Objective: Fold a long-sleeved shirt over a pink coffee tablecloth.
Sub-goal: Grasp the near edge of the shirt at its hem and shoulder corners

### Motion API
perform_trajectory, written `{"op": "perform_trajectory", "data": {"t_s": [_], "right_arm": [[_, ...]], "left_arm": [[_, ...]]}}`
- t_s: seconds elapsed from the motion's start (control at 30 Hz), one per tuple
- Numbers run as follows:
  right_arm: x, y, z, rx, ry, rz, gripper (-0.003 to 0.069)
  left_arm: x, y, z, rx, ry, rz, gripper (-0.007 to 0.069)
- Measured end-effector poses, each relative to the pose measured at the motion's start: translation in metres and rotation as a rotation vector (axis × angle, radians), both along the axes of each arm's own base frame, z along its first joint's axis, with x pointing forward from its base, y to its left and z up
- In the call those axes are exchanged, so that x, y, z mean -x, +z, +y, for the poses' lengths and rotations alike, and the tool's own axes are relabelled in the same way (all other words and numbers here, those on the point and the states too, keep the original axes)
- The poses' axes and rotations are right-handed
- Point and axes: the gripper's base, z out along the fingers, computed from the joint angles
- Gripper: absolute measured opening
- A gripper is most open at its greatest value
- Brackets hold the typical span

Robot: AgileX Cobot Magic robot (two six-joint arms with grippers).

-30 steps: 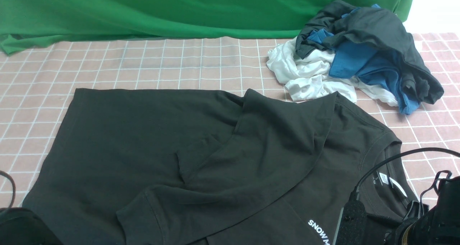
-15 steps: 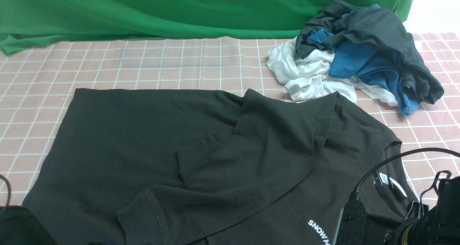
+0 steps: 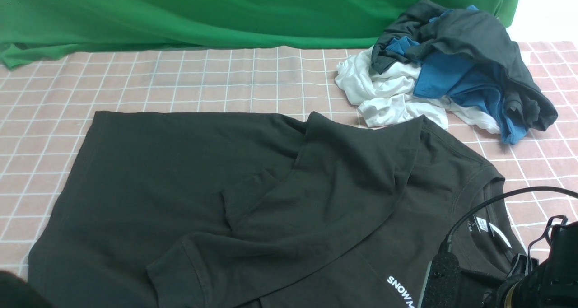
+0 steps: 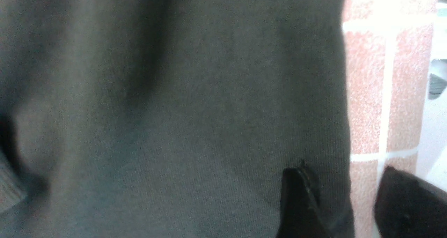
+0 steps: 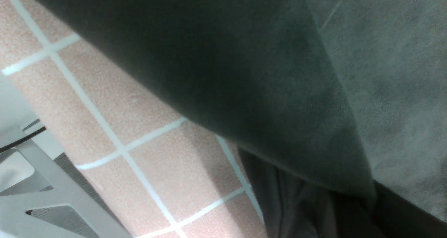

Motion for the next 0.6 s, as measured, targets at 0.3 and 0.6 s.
{"op": "perform_trajectory", "data": {"t_s": [0.3, 0.6], "right_arm": [[0.0005, -0.0001, 0.0003, -0.004, -0.004, 0.005, 0.0053], [0.001, -0.0002, 0.0006, -0.008, -0.01, 0.01, 0.0053]], "left_arm": [[-0.0017, -0.0008, 0.0007, 0.008, 0.044, -0.039, 0.0215], [-0.0043, 0.0009, 0.0022, 0.008, 0.053, -0.091, 0.0092]]}}
